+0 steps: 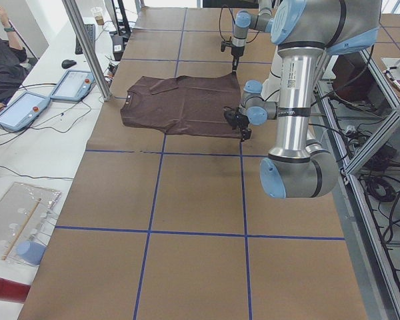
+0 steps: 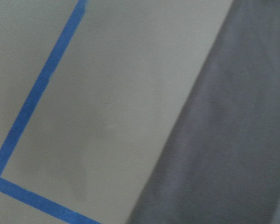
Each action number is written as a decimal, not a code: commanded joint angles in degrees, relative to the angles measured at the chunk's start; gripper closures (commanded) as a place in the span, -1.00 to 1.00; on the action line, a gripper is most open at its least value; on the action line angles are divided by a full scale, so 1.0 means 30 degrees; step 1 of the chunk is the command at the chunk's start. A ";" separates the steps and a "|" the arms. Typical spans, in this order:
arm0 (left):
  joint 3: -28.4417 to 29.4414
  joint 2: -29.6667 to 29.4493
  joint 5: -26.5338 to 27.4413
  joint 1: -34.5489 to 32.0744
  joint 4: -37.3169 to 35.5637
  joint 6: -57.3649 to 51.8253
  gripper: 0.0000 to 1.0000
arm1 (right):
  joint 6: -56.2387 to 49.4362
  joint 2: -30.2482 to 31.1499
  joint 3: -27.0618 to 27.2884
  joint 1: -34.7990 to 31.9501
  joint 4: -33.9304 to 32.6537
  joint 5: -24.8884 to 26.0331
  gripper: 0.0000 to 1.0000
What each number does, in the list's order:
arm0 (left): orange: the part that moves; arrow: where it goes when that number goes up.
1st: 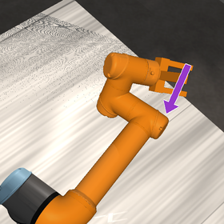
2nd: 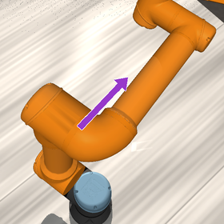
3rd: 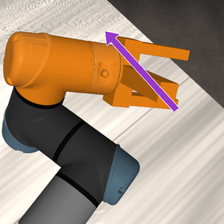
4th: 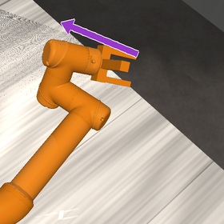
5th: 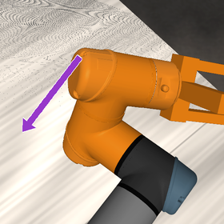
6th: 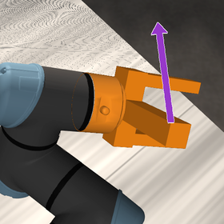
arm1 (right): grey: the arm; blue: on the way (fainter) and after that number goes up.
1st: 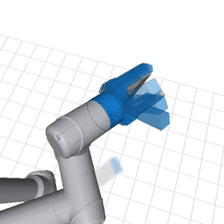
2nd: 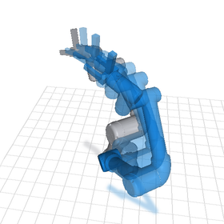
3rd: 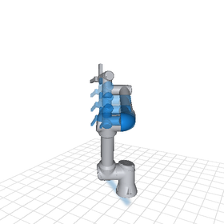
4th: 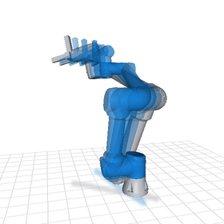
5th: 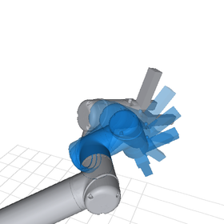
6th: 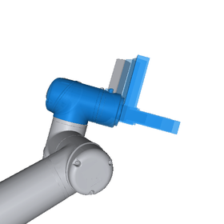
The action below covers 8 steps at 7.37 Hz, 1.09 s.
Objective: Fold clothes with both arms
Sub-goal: 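Grasp both bottom hem corners with the left and right grippers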
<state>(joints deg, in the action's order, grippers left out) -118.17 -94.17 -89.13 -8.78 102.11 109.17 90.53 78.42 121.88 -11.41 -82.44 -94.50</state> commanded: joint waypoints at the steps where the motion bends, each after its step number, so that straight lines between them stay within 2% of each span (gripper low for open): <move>1: 0.0016 -0.0105 0.0002 0.0084 0.0005 0.0083 -0.75 | 0.0000 -0.0007 -0.0020 -0.0121 0.0000 -0.0022 1.00; 4: -0.0013 -0.0106 -0.0027 0.0084 -0.0024 0.0054 0.47 | 0.0000 -0.0007 -0.0020 -0.0238 0.0000 -0.0051 1.00; 6: -0.0159 -0.0135 -0.0115 0.0084 -0.0024 0.0054 1.00 | 0.0000 -0.0007 0.0009 -0.0384 0.0000 -0.0081 1.00; 8: -0.0364 -0.0252 -0.0174 0.0084 -0.0024 0.0054 1.00 | 0.0000 0.0022 0.0038 -0.0443 0.0000 -0.0255 1.00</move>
<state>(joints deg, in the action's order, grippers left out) -118.86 -94.75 -89.52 -8.53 102.04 109.34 90.53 78.45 121.92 -12.57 -82.44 -94.86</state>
